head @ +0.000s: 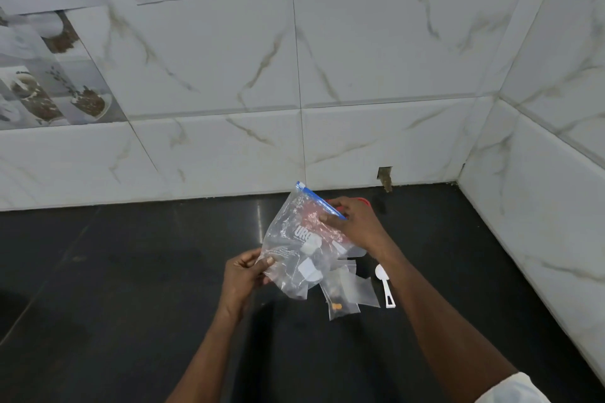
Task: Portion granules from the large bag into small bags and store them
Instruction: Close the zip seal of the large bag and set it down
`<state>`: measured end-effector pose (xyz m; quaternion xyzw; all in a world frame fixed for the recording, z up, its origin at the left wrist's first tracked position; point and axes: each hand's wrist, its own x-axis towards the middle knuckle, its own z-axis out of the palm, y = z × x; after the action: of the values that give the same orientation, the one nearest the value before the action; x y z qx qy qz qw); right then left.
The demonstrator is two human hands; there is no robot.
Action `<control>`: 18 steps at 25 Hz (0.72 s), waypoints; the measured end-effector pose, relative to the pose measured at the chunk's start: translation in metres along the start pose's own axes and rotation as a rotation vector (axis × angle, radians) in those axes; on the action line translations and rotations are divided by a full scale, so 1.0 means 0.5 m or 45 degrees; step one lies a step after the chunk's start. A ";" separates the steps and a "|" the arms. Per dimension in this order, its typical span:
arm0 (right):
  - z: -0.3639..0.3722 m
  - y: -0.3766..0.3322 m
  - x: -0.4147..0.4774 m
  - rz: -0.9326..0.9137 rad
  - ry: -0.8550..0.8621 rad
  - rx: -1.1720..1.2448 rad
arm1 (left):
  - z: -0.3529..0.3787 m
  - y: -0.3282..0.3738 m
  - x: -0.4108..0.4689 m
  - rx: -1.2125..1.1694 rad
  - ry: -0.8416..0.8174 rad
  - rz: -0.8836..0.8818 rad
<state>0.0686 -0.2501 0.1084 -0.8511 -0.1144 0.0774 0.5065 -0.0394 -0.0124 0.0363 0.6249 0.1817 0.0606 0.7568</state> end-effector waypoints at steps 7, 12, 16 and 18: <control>-0.023 0.064 -0.084 0.354 0.153 0.804 | 0.072 -0.012 -0.023 -0.217 0.139 -0.038; 0.046 0.126 -0.130 0.567 0.346 0.898 | 0.134 -0.030 -0.047 -0.249 0.084 -0.082; 0.020 0.123 -0.114 0.688 0.263 0.859 | 0.139 -0.037 -0.059 -0.277 0.056 -0.064; 0.028 0.113 -0.122 0.699 0.223 0.752 | 0.149 -0.032 -0.070 -0.273 0.052 -0.065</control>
<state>0.0129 -0.2809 0.0531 -0.6716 0.1878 0.1664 0.6972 -0.0478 -0.0959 0.0394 0.5343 0.2054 0.0731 0.8167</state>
